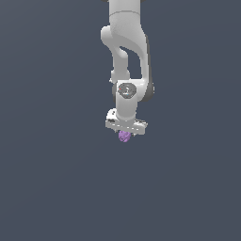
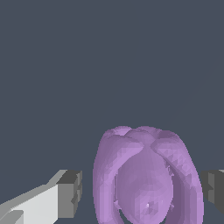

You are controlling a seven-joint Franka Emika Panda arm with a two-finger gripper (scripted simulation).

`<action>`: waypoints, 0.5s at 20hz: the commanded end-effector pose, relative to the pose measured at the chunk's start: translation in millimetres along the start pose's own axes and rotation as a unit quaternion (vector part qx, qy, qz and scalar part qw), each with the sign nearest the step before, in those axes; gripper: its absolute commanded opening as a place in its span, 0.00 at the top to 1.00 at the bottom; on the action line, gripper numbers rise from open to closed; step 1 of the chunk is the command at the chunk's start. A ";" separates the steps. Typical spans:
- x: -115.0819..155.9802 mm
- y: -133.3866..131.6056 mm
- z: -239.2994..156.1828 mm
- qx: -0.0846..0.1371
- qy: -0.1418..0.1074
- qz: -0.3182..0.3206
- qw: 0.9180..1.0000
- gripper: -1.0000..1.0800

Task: Pick up the object and move it to a goal position.

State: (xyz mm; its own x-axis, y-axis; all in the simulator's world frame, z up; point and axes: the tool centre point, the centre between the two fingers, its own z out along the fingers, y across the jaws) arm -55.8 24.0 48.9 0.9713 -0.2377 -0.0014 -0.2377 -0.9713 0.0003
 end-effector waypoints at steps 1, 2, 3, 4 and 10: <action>0.6 0.0 6.8 0.000 0.001 0.000 1.000 0.04; 0.7 -0.1 8.1 0.000 0.001 0.000 1.000 0.04; 0.9 -0.2 8.9 0.000 0.001 0.000 1.000 0.04; 0.9 -0.2 9.2 0.000 0.001 0.000 1.000 0.04; 0.9 -0.2 9.2 0.000 0.001 0.000 1.000 1.00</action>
State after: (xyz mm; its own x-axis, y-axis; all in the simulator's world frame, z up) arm -54.7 24.4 40.7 0.9713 -0.2377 0.0007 -0.2377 -0.9713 -0.0004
